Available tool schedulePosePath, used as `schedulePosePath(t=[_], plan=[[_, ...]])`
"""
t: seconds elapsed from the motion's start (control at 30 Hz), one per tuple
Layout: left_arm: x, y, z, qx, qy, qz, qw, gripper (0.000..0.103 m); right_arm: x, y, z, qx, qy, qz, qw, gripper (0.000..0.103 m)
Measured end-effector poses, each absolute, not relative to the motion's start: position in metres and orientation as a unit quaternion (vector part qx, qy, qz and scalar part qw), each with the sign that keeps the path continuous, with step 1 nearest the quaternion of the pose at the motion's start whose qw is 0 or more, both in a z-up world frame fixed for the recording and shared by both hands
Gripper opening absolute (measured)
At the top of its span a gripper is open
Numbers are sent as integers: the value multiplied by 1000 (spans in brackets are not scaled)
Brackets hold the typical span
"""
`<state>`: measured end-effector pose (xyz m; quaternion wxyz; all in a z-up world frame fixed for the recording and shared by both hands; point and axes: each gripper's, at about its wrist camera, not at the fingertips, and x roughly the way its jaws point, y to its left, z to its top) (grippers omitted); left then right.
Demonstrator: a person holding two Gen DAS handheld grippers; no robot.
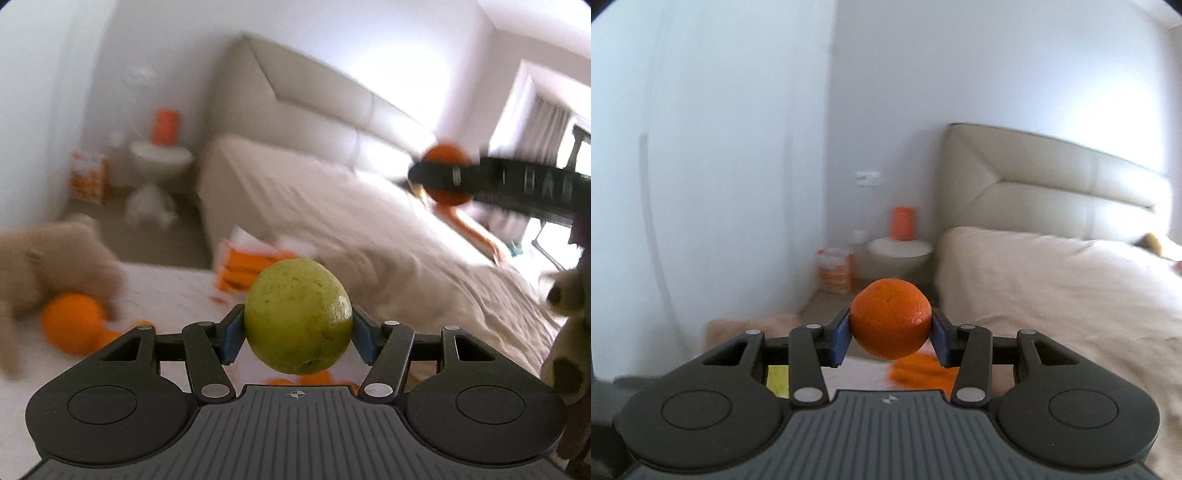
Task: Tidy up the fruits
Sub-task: 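Carry the orange and pear over the pink box and open both tools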
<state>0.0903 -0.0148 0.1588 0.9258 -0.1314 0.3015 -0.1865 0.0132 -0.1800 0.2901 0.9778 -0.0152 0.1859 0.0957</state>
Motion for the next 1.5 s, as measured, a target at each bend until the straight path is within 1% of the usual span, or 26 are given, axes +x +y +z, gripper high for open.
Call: schedulePosePath(t=[0.13,0.33,0.53,0.67,0.77,0.87,0.97,1.23,1.5], plan=[[117,-67,128,-108,361,-198,905,64,35,-210,282,-2,218,57,974,44],[125,-116,72,-51,430,-204,878,64,56,-237,240,26,265,43,963,44],[124,-133,46,5,451,-176,875,64,66,-248,219,32,279,42,959,44],[120,-132,46,12,440,-175,881,65,64,-248,213,33,286,49,956,44],[113,-134,61,26,414,-176,893,64,65,-247,212,38,291,50,955,44],[102,-134,77,41,386,-181,904,62,69,-247,209,49,300,51,951,44],[101,-128,82,42,376,-182,908,62,73,-246,204,54,310,52,948,44],[100,-68,82,-52,350,-153,923,61,81,-226,184,37,334,52,940,44],[96,1,85,-119,321,-100,934,61,100,-197,147,31,377,65,923,44]])
